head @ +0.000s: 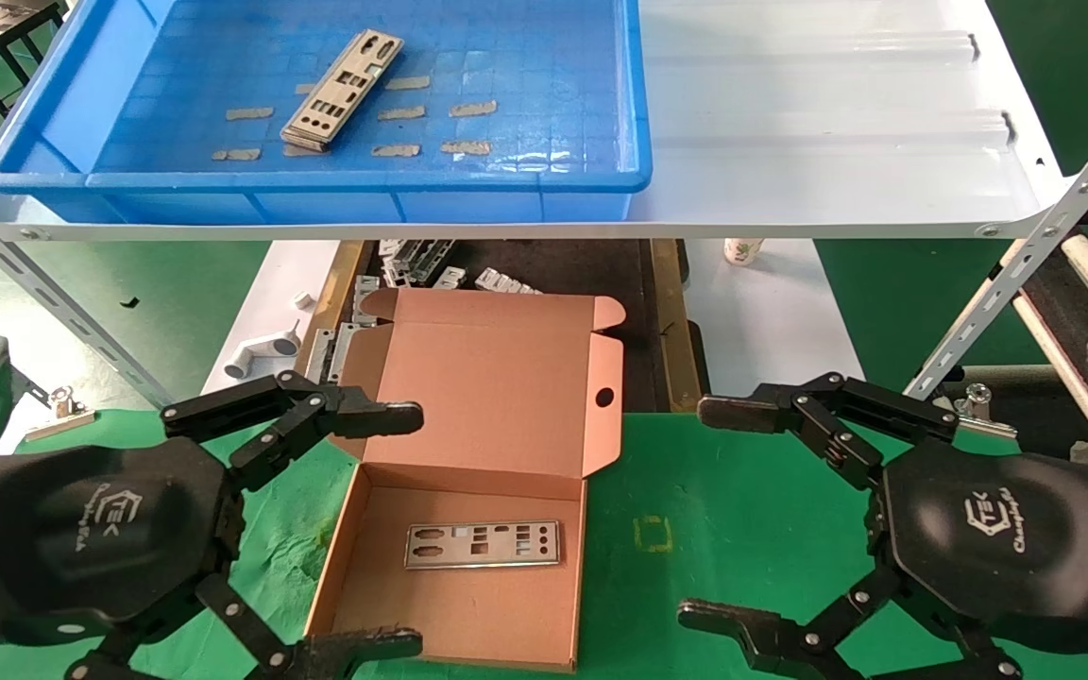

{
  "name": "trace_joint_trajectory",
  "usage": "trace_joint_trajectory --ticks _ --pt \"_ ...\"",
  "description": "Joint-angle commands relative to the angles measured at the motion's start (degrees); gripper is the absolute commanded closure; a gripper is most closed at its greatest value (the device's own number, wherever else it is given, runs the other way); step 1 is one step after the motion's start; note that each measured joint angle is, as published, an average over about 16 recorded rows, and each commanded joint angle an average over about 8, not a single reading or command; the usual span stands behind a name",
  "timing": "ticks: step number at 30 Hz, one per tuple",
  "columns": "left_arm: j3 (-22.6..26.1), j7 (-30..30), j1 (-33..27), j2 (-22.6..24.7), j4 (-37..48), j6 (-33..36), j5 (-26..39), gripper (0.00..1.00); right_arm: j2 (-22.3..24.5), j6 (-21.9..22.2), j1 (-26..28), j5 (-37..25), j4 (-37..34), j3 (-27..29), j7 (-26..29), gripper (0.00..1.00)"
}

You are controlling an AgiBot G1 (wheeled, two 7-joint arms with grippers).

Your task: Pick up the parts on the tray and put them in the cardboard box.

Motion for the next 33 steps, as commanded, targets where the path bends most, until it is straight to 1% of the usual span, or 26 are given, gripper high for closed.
trace_joint_trajectory --ticks 1,33 --pt "-0.1 -0.1 0.1 -0.1 -0.2 0.0 -0.1 0.00 0.0 0.0 0.0 0.0 0.0 0.0 0.0 0.00" --pt "0.8 0.6 -0.8 0.7 1.5 0.0 0.8 0.00 0.0 0.0 0.0 0.0 0.0 0.0 0.0 0.00"
